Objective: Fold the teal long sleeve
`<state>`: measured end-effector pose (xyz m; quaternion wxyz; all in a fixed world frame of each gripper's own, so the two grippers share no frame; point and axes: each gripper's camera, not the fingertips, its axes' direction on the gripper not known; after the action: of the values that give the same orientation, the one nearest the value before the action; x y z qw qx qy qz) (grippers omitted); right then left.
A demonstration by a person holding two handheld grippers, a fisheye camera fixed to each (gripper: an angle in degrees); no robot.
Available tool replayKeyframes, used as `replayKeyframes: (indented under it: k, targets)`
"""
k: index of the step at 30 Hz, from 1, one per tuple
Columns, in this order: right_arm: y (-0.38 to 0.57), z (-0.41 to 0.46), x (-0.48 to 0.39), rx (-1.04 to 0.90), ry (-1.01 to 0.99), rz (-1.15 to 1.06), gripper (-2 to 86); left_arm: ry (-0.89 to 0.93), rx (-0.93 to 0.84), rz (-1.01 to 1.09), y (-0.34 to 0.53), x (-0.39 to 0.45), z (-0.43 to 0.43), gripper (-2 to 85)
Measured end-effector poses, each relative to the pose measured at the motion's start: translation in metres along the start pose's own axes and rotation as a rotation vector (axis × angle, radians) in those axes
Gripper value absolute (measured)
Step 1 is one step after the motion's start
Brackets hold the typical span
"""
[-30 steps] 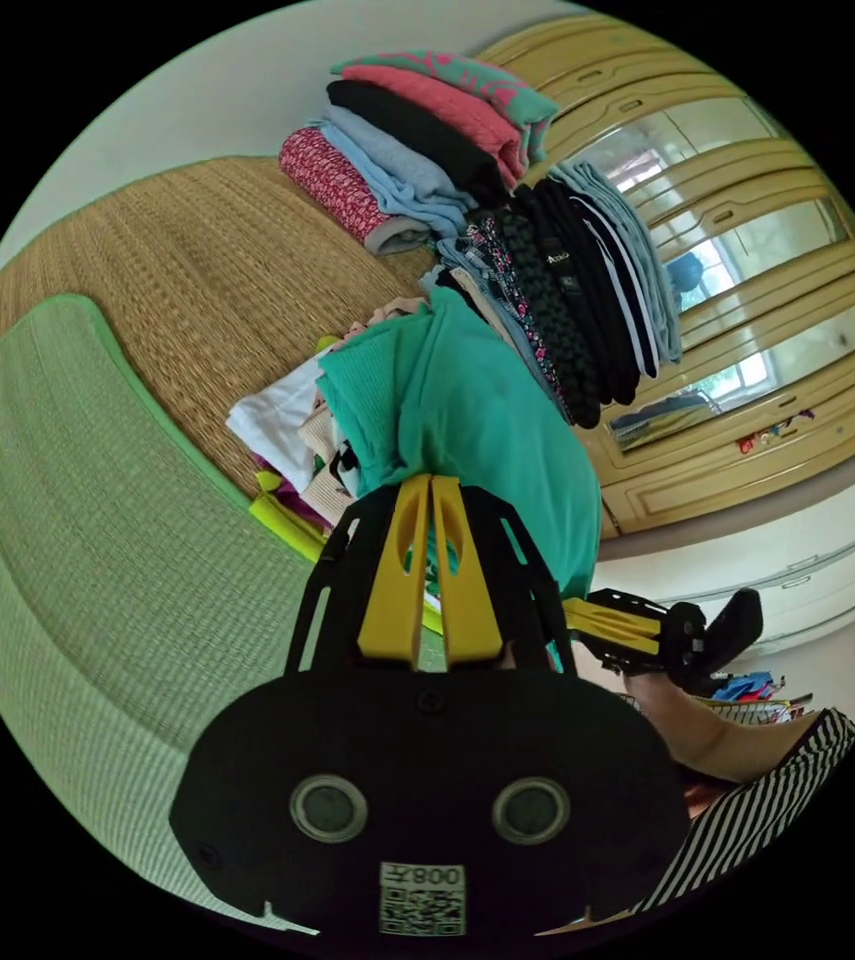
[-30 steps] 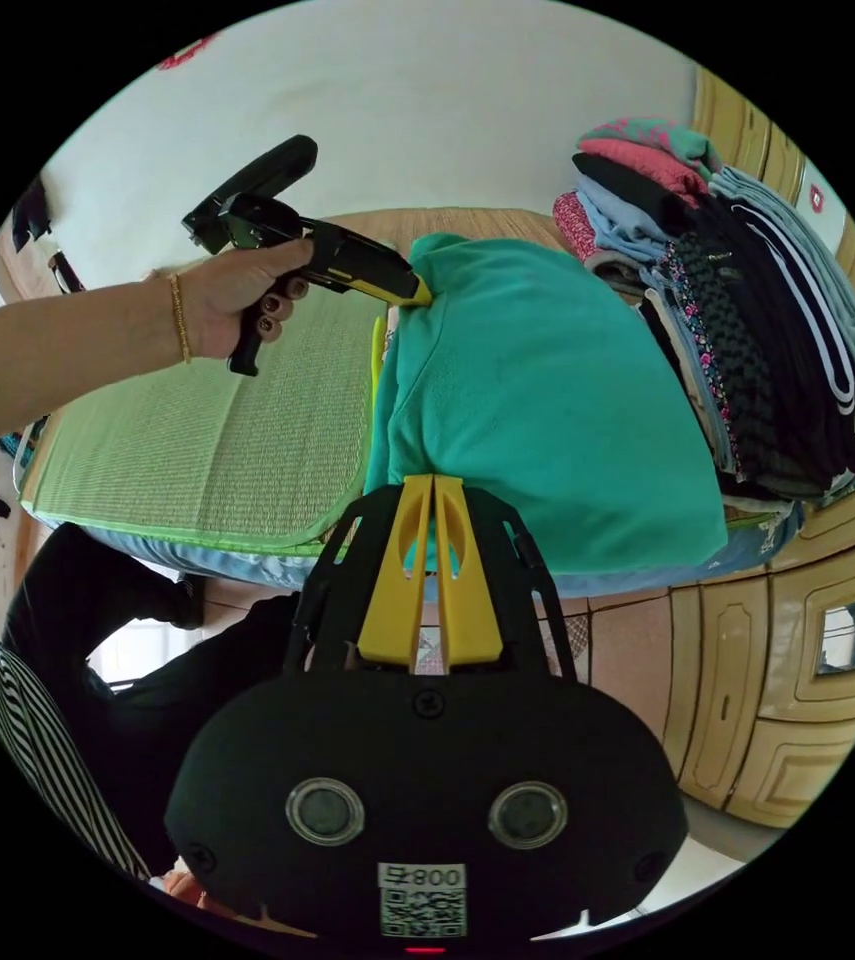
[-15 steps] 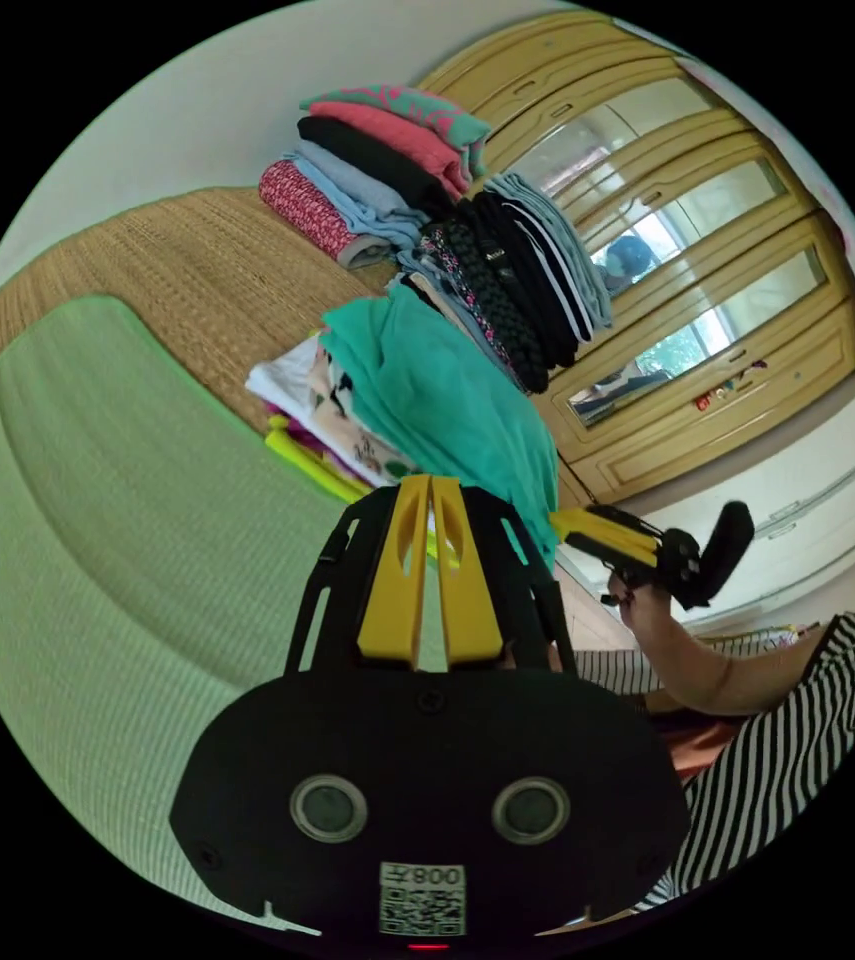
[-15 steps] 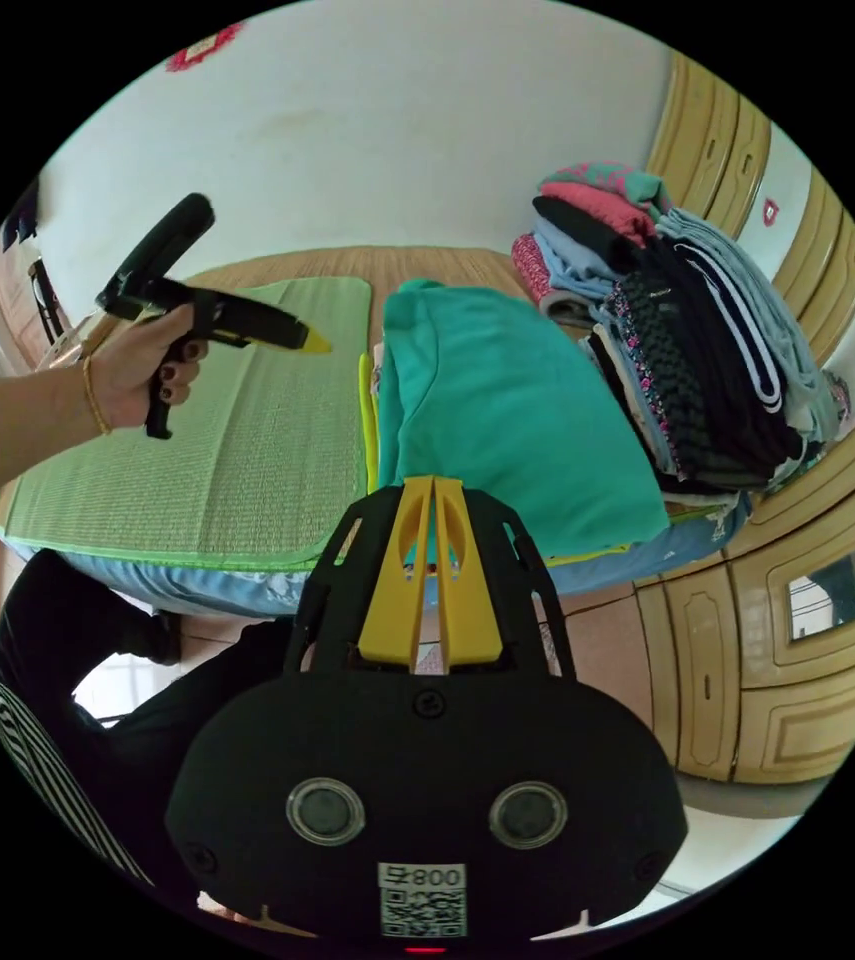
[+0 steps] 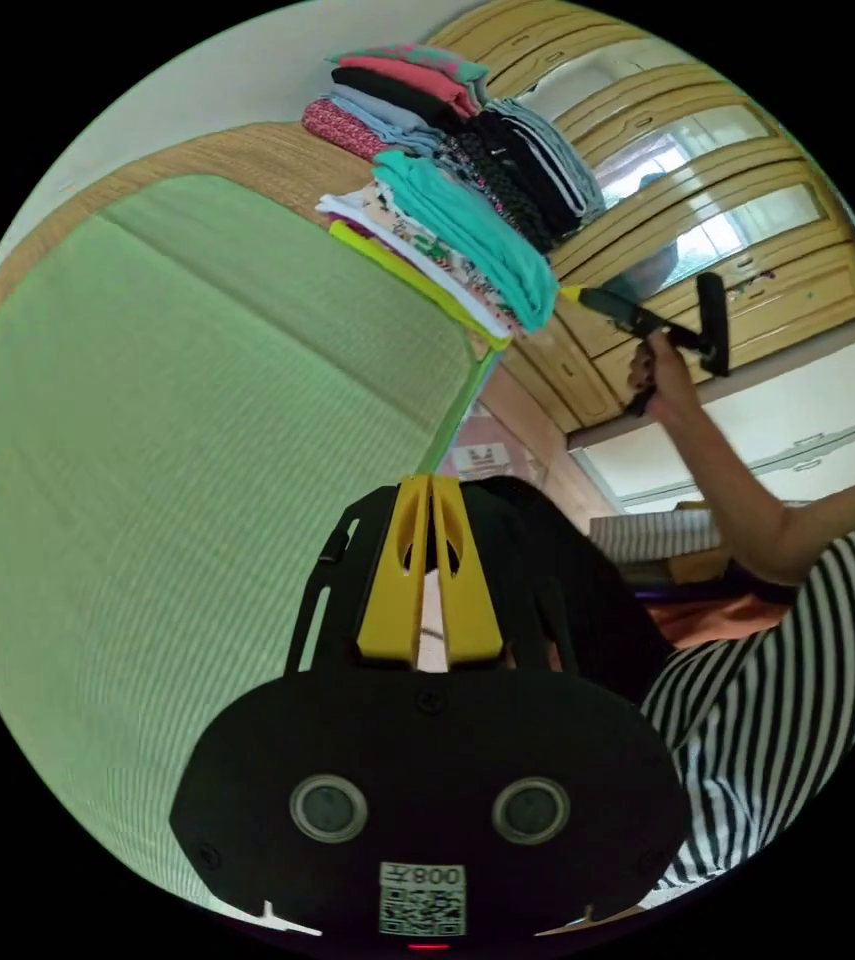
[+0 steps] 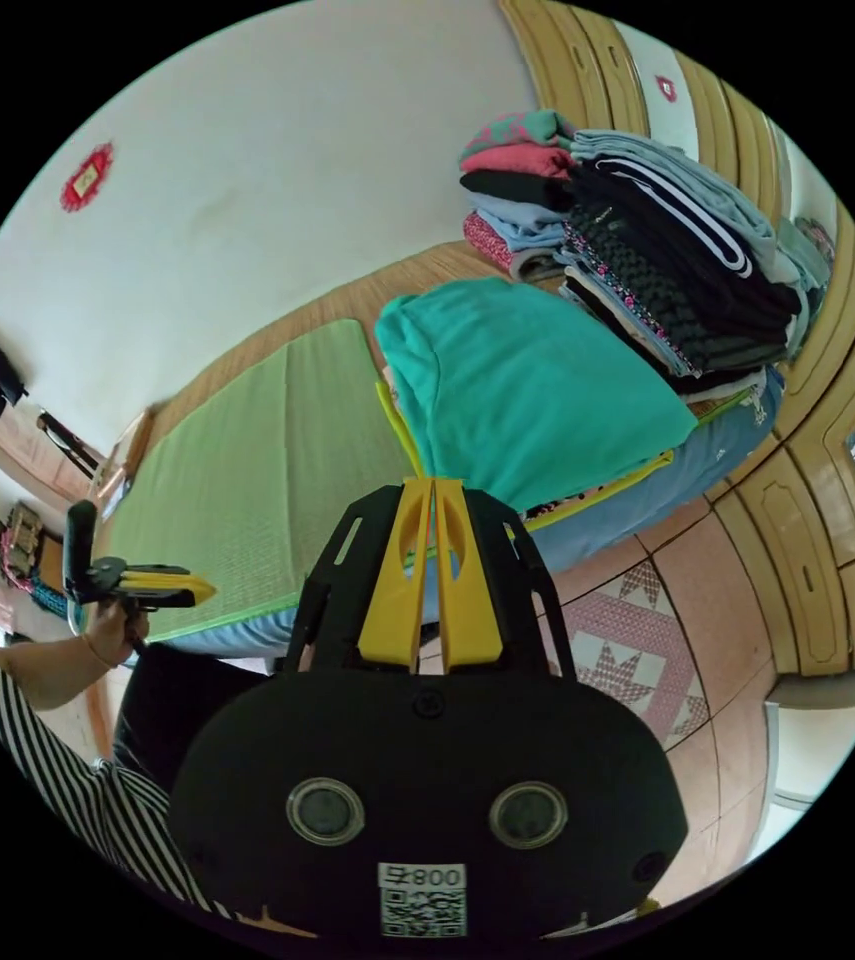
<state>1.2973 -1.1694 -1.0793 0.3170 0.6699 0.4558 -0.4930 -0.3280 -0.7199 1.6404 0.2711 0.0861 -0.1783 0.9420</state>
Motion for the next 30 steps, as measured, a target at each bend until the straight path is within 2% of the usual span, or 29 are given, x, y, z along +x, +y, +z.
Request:
replayKeyframes:
  k: [3,6,11,12,17,22,23,26,28,30]
  targets:
    - [0.033,-0.012,-0.015,0.018,-0.057,-0.013,0.0,-0.190,-0.050,0.019,0.039,0.004,0.001,0.2]
    - [0.071,-0.020,-0.039,0.017,-0.080,-0.045,0.0,-0.279,-0.097,0.003,0.073,0.001,0.009,0.2]
    - [0.146,-0.019,-0.083,-0.018,-0.168,-0.075,0.0,-0.341,-0.234,-0.024,0.118,-0.008,0.043,0.4]
    - [0.154,-0.019,-0.088,-0.024,-0.174,-0.082,0.0,-0.352,-0.190,-0.003,0.129,-0.005,0.045,0.4]
    - [0.217,-0.021,-0.132,-0.016,-0.212,-0.179,0.1,-0.387,-0.189,0.006,0.155,-0.006,0.068,0.4]
    - [0.268,-0.022,-0.152,0.018,-0.233,-0.243,0.1,-0.317,-0.164,-0.049,0.183,-0.025,0.085,0.4]
    - [0.283,-0.024,-0.152,0.039,-0.248,-0.227,0.1,-0.279,-0.161,-0.036,0.190,-0.030,0.090,0.3]
    - [0.323,-0.041,-0.151,0.121,-0.279,-0.186,0.2,-0.075,-0.317,-0.006,0.207,-0.044,0.120,0.3]
    - [0.350,-0.056,-0.152,0.185,-0.283,-0.188,0.3,-0.028,-0.263,0.027,0.220,-0.040,0.118,0.2]
    - [0.381,-0.072,-0.153,0.244,-0.289,-0.187,0.6,0.096,-0.217,0.080,0.229,-0.031,0.115,0.2]
